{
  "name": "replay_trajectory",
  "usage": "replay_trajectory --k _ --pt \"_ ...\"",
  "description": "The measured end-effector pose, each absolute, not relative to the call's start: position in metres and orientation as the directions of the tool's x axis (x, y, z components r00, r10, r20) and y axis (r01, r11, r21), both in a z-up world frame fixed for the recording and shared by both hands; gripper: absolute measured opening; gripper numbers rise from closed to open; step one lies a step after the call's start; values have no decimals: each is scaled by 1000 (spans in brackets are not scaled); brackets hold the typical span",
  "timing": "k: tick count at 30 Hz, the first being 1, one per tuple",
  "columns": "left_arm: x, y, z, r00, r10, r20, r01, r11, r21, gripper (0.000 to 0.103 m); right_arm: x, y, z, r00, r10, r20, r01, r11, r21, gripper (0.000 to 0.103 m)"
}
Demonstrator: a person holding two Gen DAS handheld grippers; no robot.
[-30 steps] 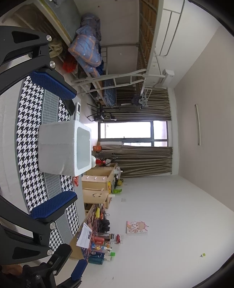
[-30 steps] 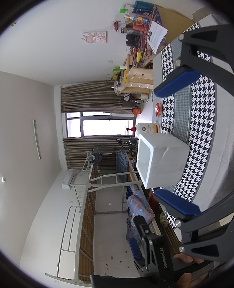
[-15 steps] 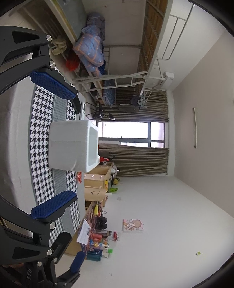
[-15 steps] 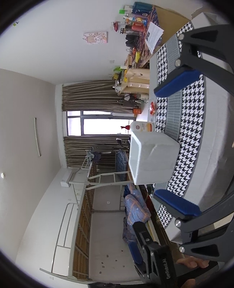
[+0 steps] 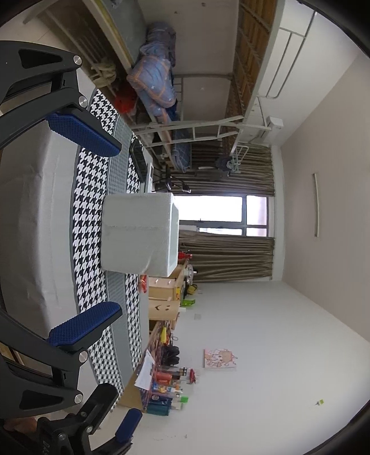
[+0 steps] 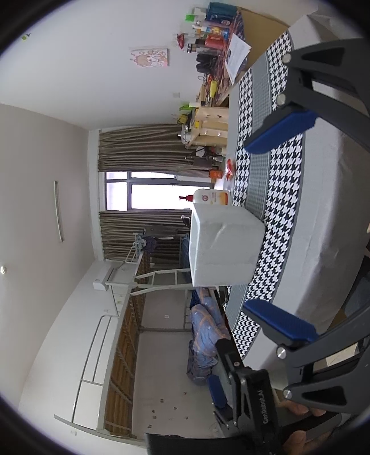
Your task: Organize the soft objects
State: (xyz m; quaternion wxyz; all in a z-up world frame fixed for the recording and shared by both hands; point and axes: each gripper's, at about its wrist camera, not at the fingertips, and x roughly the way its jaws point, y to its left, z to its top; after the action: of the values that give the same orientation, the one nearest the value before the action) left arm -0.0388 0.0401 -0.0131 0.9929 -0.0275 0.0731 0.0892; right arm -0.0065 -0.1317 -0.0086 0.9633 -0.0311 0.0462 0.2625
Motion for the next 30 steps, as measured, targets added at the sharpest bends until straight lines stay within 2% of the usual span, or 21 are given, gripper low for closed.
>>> replay_trajectory --k 23,30 --pt "-24 42 -26 963 135 -232 -150 987 -49 102 2 -134 -20 853 499 -154 -506 862 -10 103" --pt "-29 40 -20 967 140 -214 -153 987 -45 102 3 -137 -18 854 496 -157 -504 864 -8 103"
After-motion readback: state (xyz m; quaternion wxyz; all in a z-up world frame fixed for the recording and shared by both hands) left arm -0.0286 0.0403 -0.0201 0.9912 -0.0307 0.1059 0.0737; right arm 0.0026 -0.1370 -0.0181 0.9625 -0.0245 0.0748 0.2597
